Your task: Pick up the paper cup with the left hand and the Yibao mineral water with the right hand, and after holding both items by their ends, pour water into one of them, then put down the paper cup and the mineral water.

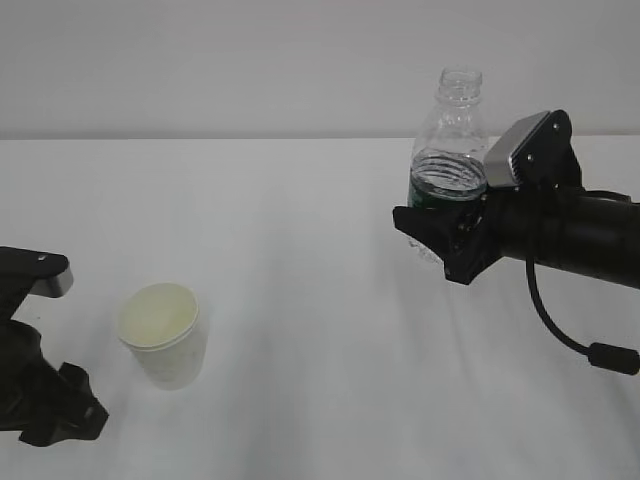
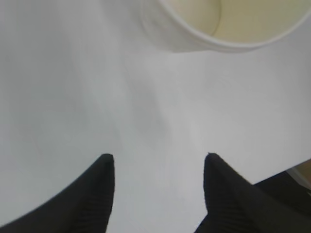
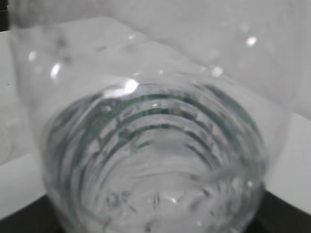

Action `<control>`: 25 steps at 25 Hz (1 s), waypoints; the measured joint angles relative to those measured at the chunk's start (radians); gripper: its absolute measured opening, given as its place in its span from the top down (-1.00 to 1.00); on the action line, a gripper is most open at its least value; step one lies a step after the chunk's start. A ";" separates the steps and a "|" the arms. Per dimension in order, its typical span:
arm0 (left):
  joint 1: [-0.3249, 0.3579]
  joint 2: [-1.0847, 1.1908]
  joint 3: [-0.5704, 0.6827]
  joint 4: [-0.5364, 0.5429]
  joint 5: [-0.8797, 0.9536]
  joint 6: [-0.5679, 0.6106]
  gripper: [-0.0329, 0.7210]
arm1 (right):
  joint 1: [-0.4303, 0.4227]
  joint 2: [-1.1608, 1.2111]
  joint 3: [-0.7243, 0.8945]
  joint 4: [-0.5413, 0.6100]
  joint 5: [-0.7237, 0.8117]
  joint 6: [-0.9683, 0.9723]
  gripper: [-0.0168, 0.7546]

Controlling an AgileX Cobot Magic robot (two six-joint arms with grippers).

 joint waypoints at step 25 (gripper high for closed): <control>-0.053 -0.137 0.301 -0.136 -0.462 0.002 -0.19 | 0.000 0.000 0.000 0.000 0.000 0.000 -0.22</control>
